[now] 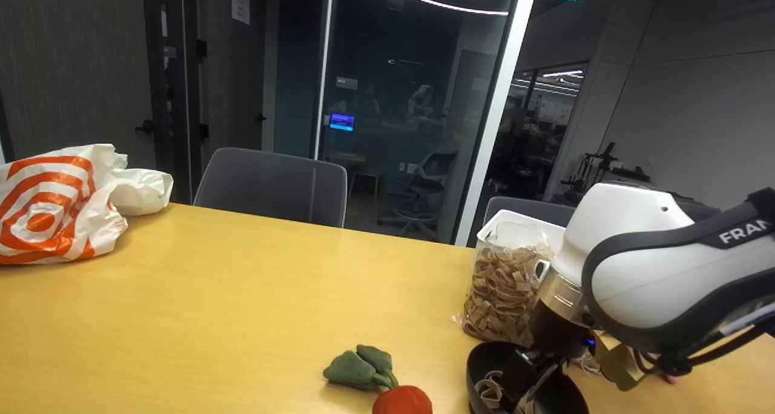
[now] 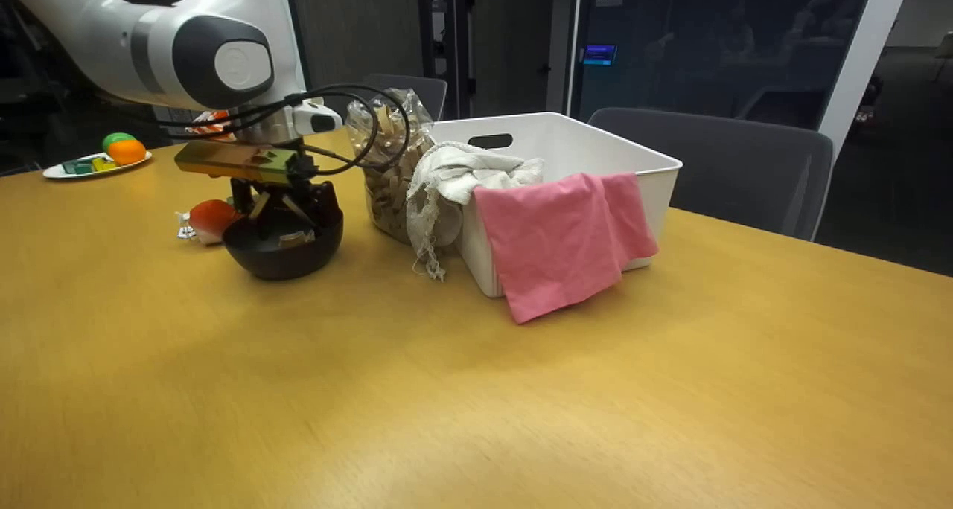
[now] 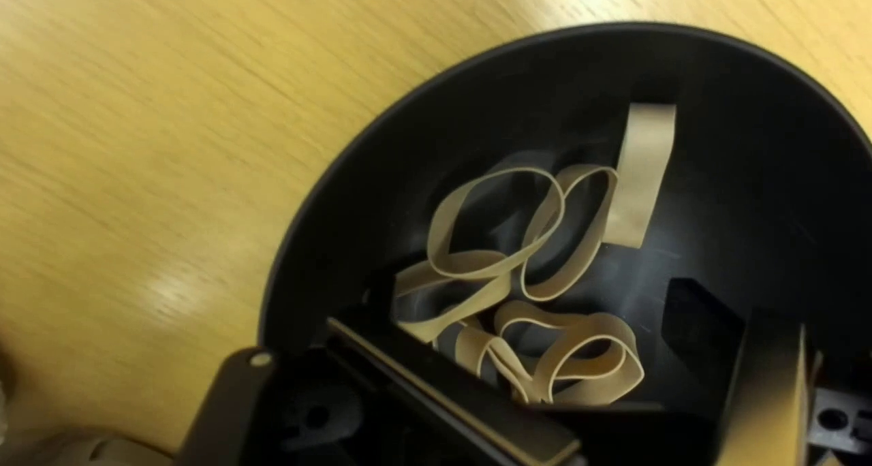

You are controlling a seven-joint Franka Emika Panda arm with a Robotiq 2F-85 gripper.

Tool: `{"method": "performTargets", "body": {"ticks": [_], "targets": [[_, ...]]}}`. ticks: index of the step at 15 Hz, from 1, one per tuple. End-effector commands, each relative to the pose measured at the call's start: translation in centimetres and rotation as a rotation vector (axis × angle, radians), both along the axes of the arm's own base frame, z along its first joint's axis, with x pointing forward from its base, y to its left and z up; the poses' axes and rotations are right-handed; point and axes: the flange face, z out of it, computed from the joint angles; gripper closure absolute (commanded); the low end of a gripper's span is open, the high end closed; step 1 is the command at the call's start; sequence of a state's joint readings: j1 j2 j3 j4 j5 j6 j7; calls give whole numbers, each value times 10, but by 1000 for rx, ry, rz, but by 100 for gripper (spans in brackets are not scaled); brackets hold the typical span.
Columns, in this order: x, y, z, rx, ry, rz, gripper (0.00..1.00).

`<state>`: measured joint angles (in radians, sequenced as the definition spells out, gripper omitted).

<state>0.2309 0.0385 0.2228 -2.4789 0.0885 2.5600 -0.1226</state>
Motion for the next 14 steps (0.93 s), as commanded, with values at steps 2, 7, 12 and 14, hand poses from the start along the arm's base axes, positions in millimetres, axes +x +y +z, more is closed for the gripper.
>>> {"method": "performTargets", "body": {"ticks": [2,7,12,14], "targets": [[8,13,-11,38,12,23,0],[12,13,-18,29,8,34,0],[13,13,-22,27,15,40,37],[15,12,-21,27,15,34,53]]}}
